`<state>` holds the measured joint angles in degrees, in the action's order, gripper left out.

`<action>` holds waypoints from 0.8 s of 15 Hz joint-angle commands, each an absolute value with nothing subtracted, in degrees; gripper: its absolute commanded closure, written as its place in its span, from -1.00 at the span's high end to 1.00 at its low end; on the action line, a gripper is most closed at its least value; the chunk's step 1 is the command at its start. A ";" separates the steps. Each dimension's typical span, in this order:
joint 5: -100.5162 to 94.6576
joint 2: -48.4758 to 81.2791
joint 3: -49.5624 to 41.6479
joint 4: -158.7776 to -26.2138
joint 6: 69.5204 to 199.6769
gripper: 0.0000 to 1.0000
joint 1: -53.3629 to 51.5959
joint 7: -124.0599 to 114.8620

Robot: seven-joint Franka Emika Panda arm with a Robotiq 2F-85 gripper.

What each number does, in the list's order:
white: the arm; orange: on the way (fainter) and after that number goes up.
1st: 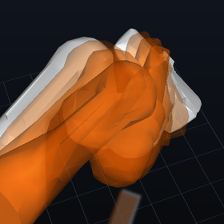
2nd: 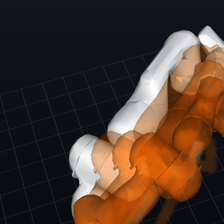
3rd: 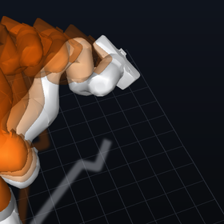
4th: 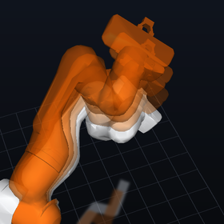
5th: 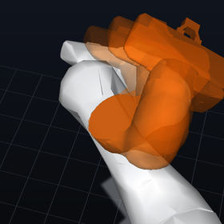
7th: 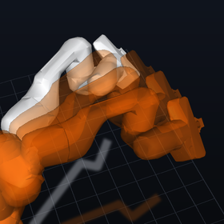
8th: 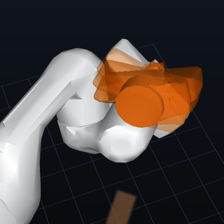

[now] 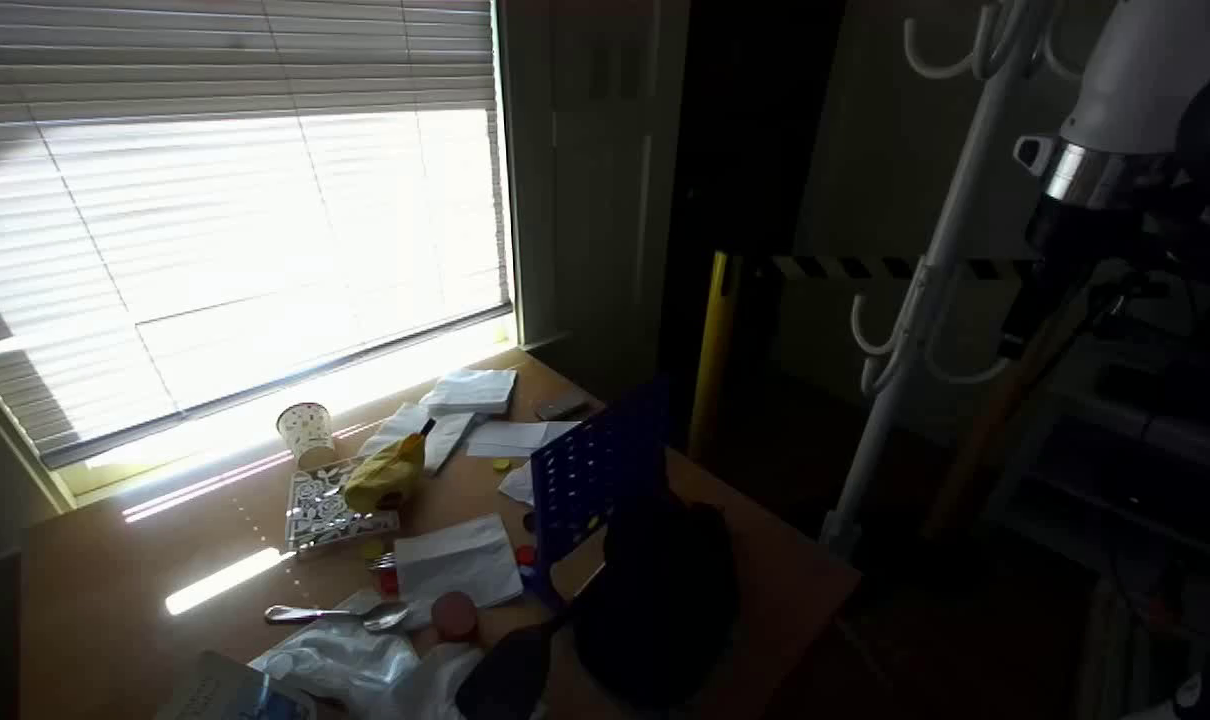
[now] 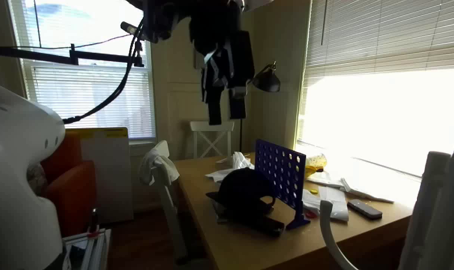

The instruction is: Put the brown object on the table

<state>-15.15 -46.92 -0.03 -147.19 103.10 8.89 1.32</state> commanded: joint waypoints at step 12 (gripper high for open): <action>-8.13 -43.85 0.64 -145.70 107.44 1.00 -3.18 5.95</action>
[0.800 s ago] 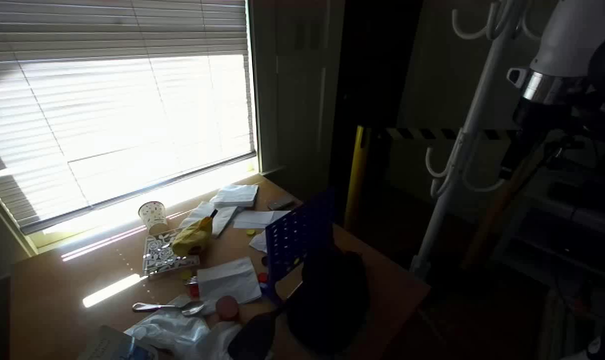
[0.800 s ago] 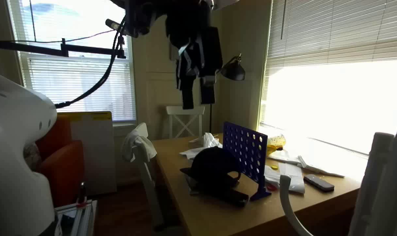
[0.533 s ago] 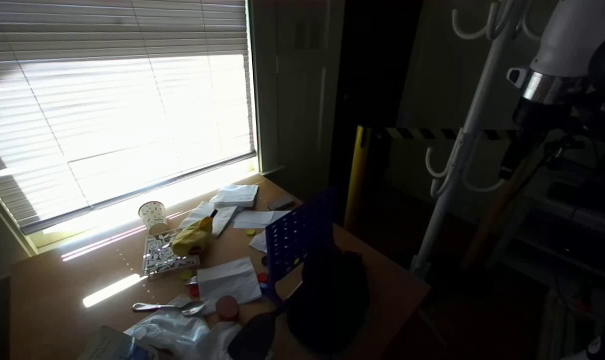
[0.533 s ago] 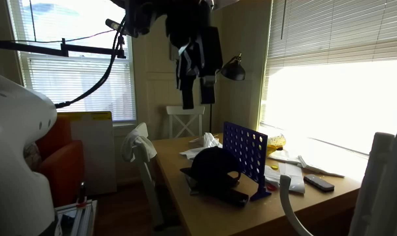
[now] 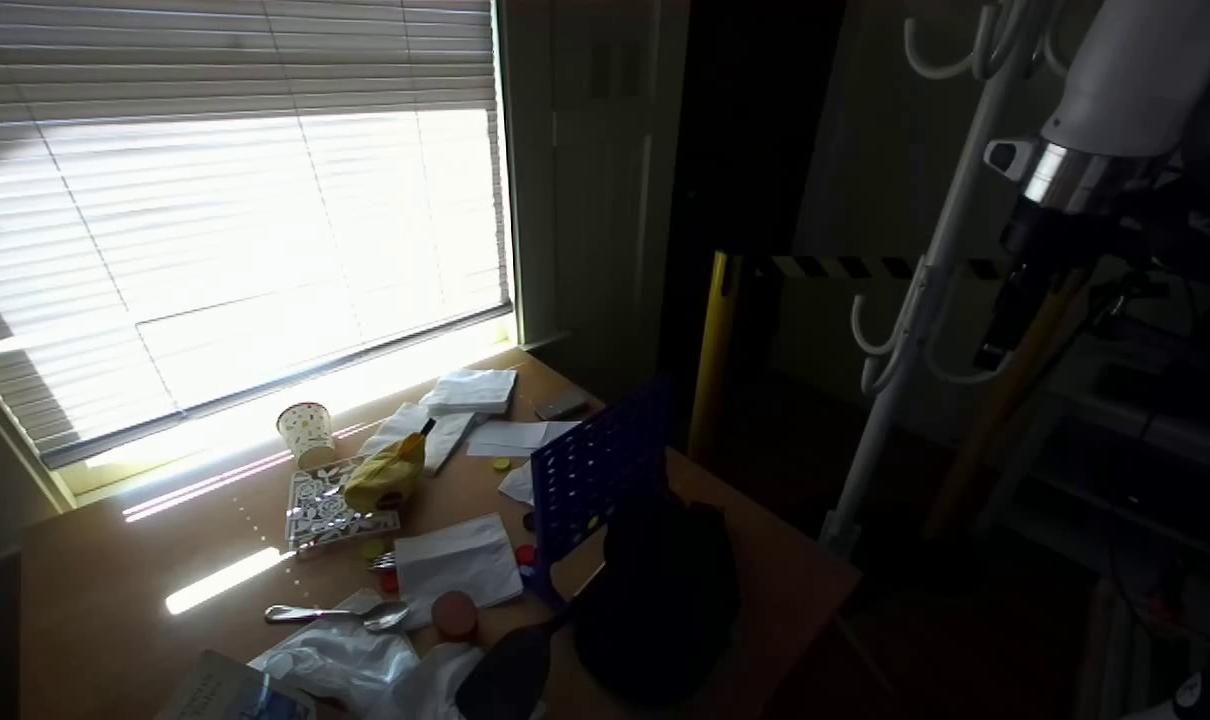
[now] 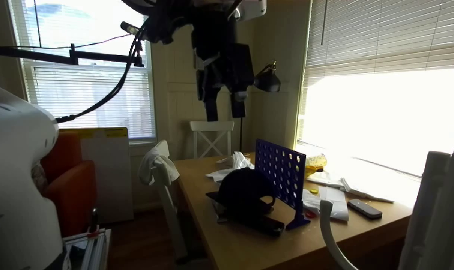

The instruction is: Put the brown object on the table

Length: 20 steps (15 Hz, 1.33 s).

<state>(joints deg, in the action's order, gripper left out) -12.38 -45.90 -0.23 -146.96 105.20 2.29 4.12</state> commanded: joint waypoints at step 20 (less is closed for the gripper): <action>3.78 -19.29 15.15 -135.84 127.70 1.00 -16.72 -2.80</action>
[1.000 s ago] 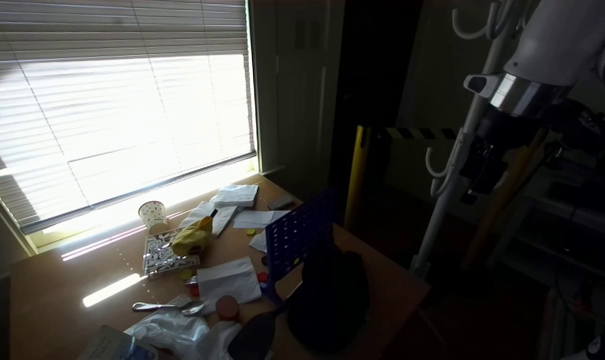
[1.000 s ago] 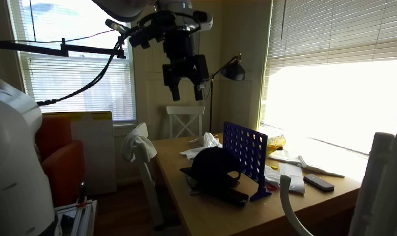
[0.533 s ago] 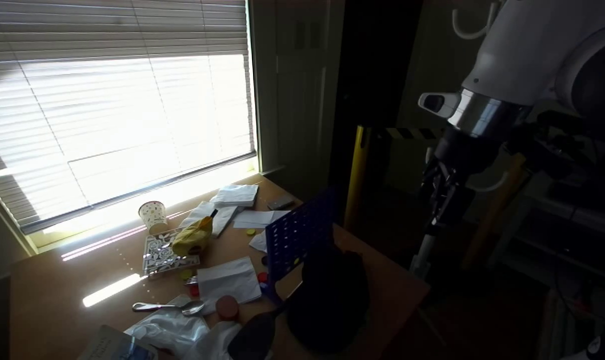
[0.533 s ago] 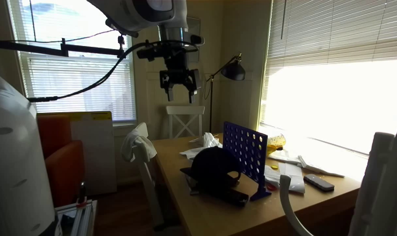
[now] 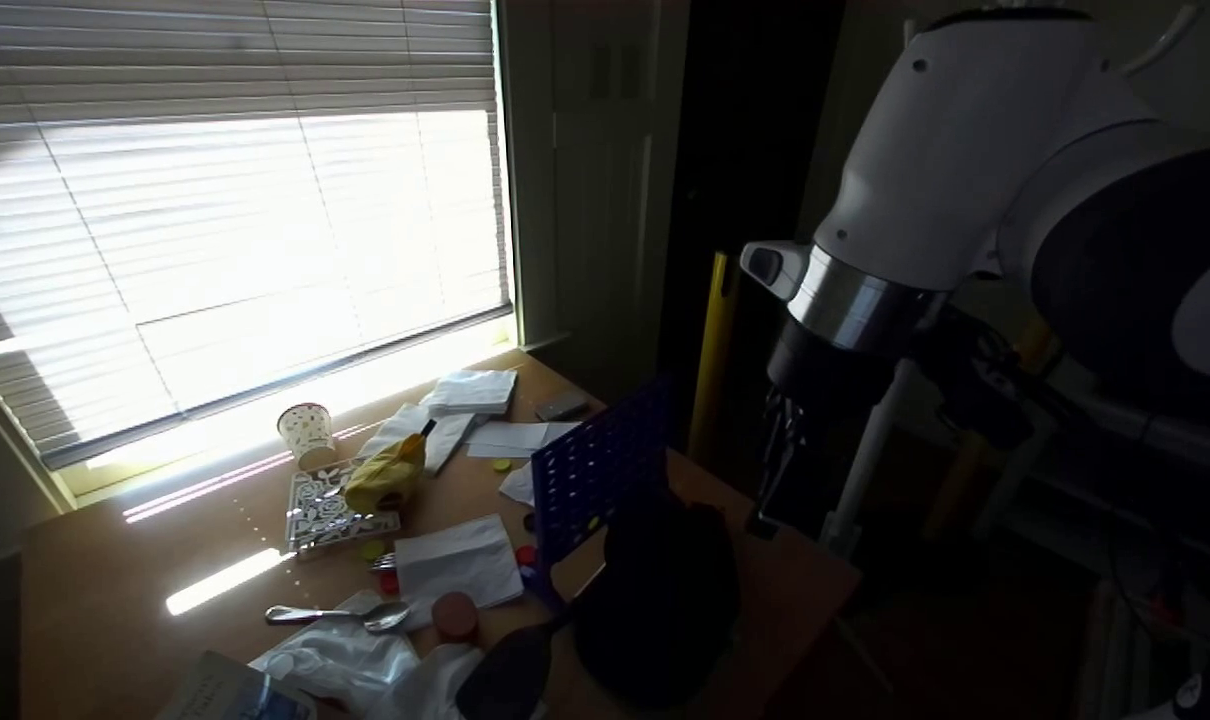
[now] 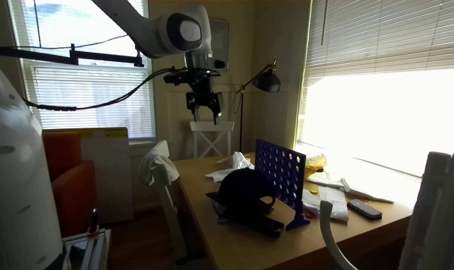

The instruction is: Put the brown object on the table

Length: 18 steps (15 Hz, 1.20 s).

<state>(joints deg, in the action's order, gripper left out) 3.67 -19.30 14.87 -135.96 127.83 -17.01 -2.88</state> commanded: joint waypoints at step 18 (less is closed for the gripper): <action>-4.34 12.62 18.52 -114.02 134.83 1.00 -19.04 -25.39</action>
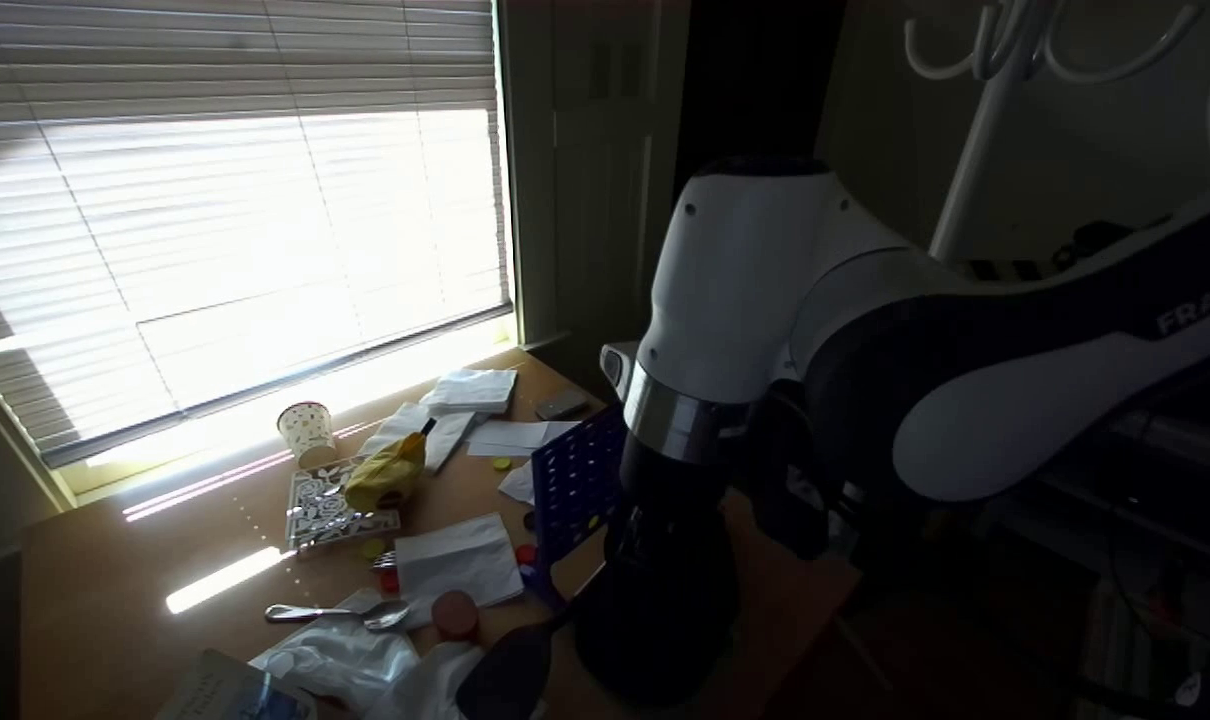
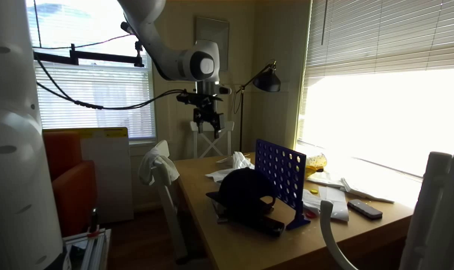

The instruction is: Put the brown object on the table

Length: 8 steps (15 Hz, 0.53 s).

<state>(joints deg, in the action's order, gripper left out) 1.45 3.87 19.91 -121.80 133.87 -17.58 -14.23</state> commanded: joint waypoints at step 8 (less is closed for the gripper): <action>-8.96 27.95 12.44 -94.11 121.05 1.00 -30.12 -48.74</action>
<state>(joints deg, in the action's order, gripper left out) -11.43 22.01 11.47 -103.73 128.22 -27.97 -45.25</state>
